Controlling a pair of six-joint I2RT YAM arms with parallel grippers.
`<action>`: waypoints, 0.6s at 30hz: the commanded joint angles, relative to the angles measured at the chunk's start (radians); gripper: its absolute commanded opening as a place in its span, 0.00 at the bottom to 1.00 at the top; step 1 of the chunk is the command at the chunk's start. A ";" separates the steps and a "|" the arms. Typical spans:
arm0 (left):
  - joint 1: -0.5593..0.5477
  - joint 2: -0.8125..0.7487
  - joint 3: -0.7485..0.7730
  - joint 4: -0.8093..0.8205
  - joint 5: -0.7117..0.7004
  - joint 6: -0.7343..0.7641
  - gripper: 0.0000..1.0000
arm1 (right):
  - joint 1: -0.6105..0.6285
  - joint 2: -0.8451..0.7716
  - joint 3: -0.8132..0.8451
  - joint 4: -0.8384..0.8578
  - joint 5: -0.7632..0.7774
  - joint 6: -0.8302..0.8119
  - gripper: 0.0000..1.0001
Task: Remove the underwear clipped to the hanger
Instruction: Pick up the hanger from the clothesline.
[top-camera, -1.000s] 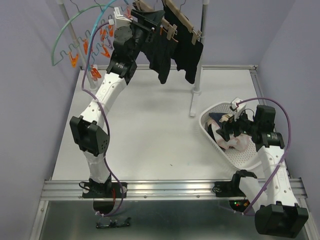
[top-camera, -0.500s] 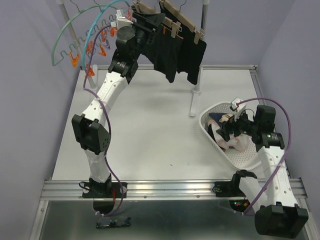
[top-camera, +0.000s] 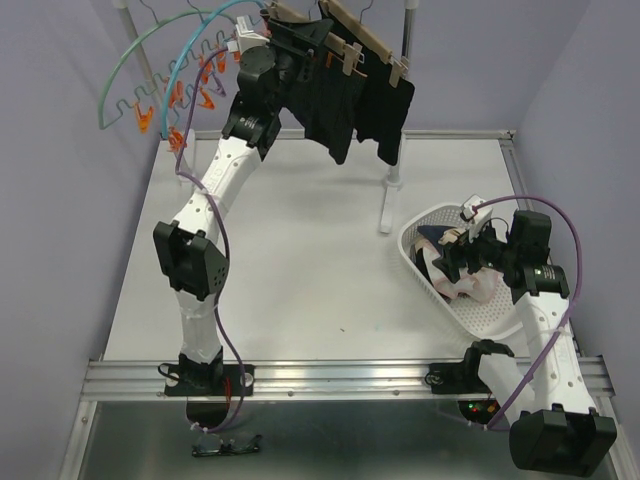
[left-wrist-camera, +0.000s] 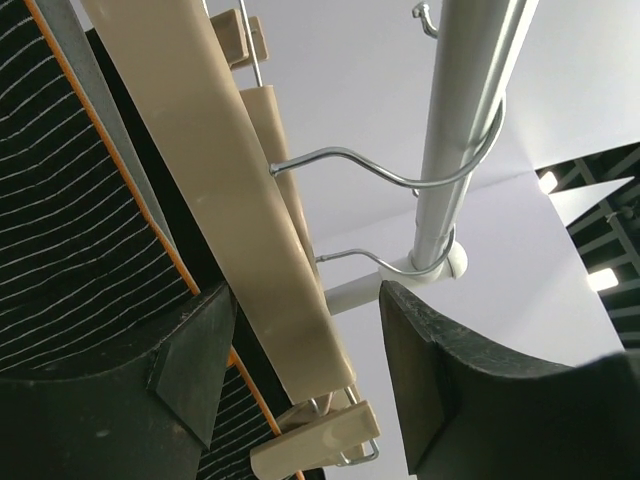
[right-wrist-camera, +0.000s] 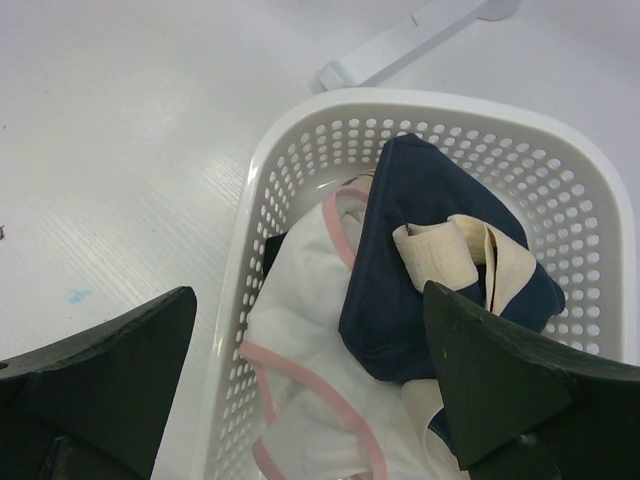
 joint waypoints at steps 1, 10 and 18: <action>0.005 0.005 0.074 0.031 -0.009 -0.034 0.69 | -0.006 -0.012 -0.012 0.036 0.001 -0.001 1.00; 0.005 0.031 0.094 0.027 -0.072 -0.066 0.67 | -0.007 -0.017 -0.012 0.036 -0.001 -0.001 1.00; 0.005 0.082 0.146 0.053 -0.081 -0.099 0.59 | -0.007 -0.018 -0.012 0.036 0.003 -0.001 1.00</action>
